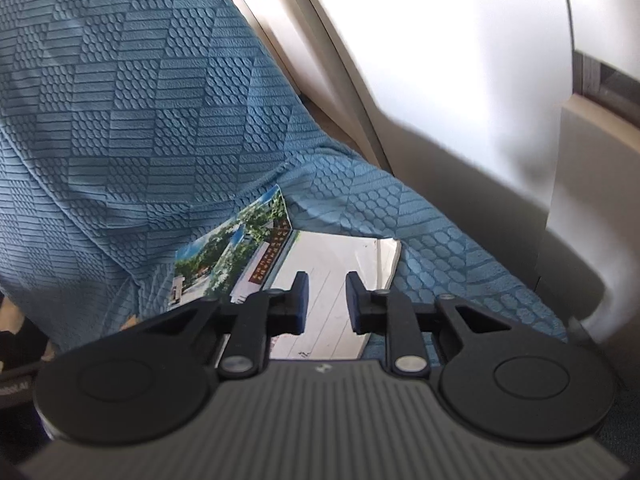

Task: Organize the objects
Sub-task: 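Move the open left gripper to the pile of remaining white booklets, then close the left gripper on the edge of the top white booklet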

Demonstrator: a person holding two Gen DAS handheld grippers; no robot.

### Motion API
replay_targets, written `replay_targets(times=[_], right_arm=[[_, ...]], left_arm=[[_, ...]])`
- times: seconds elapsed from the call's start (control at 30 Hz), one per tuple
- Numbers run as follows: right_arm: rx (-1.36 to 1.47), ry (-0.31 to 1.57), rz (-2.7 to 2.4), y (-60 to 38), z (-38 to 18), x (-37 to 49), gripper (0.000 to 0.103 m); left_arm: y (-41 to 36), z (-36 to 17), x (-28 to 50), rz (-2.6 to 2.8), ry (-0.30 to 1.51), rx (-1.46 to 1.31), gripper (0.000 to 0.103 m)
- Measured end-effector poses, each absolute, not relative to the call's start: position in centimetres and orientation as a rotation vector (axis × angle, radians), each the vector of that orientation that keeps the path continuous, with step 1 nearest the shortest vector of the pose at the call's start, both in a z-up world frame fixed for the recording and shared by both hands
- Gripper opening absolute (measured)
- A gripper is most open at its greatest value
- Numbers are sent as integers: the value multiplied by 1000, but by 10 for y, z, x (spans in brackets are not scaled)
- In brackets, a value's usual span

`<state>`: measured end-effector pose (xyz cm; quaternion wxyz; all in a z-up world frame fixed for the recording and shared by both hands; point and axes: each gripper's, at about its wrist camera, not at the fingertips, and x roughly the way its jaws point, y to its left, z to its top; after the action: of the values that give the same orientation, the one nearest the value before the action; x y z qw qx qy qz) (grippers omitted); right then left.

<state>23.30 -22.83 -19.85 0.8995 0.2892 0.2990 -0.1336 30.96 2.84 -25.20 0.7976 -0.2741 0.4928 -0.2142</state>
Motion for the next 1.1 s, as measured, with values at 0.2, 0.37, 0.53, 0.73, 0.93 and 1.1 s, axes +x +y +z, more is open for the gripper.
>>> replay_targets(times=[0.2,0.37,0.53,0.73,0.93,1.1], right_arm=[[625,672,-258,-229,-208,246,20],[580,727,-272,-225,-217,257,19],[563,748,-275,-224,-221,263,17],[544,749,-271,-223,-220,266,17],[540,748,-276,-223,-221,266,17],[577,746,-278,-226,-223,265,17]], left_arm=[[25,-268,323,-454,1105,-625,56],[27,-282,331,-442,1144,-673,47],[28,-290,335,-447,1157,-747,44],[26,-291,334,-489,1120,-840,56],[21,-270,328,-615,1009,-854,61],[13,-275,336,-623,1037,-882,57]])
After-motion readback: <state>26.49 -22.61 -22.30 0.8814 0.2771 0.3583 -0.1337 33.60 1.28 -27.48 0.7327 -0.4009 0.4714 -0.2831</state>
